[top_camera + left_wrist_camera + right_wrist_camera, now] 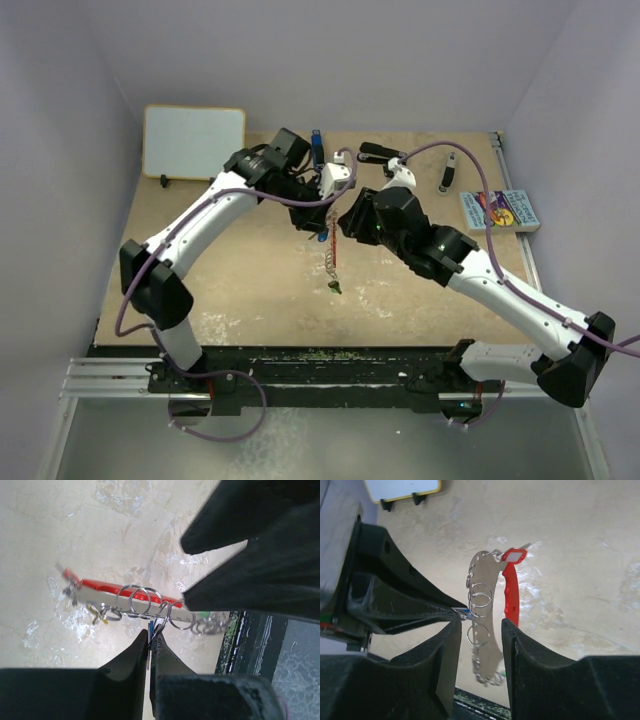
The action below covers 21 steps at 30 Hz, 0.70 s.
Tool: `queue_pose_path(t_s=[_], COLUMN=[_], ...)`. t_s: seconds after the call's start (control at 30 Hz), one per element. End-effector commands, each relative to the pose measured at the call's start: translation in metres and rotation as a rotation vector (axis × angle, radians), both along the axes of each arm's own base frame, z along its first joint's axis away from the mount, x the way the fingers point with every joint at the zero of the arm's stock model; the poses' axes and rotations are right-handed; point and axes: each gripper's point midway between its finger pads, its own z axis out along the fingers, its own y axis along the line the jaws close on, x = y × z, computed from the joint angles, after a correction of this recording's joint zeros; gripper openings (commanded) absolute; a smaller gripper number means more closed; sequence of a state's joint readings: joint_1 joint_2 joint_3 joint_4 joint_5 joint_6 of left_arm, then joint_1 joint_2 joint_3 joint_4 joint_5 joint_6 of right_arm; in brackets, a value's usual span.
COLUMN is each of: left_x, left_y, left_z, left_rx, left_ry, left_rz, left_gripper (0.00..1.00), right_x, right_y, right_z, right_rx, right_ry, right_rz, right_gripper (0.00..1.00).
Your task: Put the keys on the keyring
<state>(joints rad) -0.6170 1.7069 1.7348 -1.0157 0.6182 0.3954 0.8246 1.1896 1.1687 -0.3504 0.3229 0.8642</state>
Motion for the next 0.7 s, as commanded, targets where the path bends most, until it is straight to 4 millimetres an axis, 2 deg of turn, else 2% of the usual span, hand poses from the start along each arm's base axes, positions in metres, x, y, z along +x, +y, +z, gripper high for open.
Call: queue_pose_path(t_s=[0.0,0.1,0.13,0.27,0.4,0.67], left_x=[0.028,0.051,0.058,0.068,0.083,0.120], left_y=[-0.013,-0.019,-0.023,-0.032,-0.028,-0.006], left_z=[0.008,-0.013,-0.028,-0.061,-0.094,-0.111], left_rx=[-0.037,-0.004,0.017,0.045,0.074,0.086], left_ry=[0.005,0.064,0.106,0.222,0.271,0.203], left_rz=[-0.005,0.002,0.006,-0.018,0.006,0.088], left_gripper=[0.04,0.04,0.04,0.04,0.04,0.04], right_x=[0.004,0.003,0.002,-0.001,-0.005,-0.005], right_y=[-0.034,-0.052,-0.057,-0.071,-0.078,-0.084], right_z=[-0.005,-0.009,-0.010,-0.012,-0.015,-0.019], right_rx=[-0.041,-0.055,-0.064,-0.095,-0.108,-0.136], right_ry=[-0.003,0.006,0.008,0.020,0.026,0.032], right_rz=[-0.106,-0.148,-0.159,-0.184,-0.198,-0.208], right_gripper=[0.44,0.44,0.45,0.45,0.45,0.46])
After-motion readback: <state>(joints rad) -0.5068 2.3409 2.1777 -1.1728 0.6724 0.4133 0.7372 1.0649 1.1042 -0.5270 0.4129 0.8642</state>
